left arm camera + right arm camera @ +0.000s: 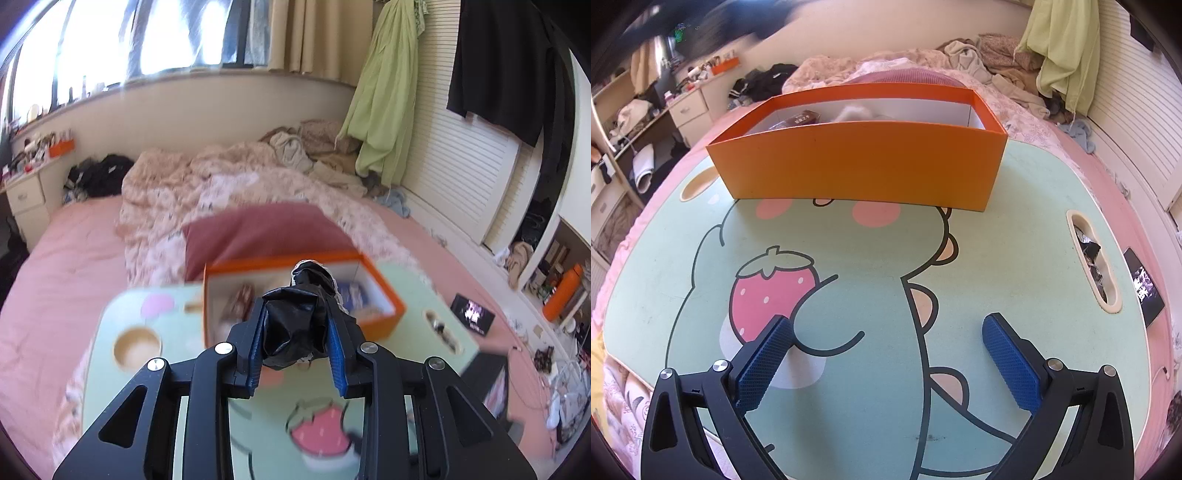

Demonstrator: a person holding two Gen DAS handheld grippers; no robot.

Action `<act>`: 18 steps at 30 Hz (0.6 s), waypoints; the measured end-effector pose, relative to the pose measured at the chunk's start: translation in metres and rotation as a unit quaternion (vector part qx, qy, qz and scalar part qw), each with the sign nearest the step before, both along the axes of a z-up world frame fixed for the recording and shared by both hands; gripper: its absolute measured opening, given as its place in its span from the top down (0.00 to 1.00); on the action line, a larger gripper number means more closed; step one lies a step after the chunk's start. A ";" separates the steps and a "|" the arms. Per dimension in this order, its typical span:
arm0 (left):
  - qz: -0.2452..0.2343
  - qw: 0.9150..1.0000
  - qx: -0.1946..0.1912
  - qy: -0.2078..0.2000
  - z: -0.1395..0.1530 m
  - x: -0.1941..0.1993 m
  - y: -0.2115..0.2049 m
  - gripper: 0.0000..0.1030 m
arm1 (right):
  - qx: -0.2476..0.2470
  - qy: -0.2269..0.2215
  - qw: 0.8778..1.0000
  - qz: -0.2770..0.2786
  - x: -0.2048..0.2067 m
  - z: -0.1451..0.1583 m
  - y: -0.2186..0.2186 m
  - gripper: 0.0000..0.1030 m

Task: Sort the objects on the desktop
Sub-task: 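Lower black cloth onto table with left tool while right tool reaches into orange box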

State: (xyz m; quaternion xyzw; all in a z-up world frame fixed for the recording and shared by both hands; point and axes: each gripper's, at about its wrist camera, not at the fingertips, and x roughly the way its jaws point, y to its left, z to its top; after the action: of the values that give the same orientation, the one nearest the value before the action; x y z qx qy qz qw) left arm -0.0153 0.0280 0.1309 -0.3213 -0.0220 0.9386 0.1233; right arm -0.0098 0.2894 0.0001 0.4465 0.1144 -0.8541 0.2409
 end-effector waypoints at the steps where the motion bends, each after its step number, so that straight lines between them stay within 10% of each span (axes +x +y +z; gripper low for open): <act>1: 0.000 1.000 0.003 -0.012 -0.015 0.005 -0.005 0.70 | 0.000 0.000 1.000 -0.001 0.000 0.000 -0.001 0.00; 12: 0.061 0.996 -0.012 -0.068 -0.103 0.049 -0.022 0.10 | -0.001 0.000 1.000 -0.002 -0.001 0.000 -0.001 0.00; 18: 0.084 0.988 -0.014 -0.127 -0.130 0.037 -0.034 0.00 | -0.001 0.001 1.000 -0.002 0.000 0.001 -0.003 0.00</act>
State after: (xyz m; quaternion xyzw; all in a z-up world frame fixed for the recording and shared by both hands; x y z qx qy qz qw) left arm 0.0218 -0.0060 0.0008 -0.4367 -0.0517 0.8974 0.0360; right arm -0.0099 0.2869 0.0009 0.4456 0.1126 -0.8552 0.2394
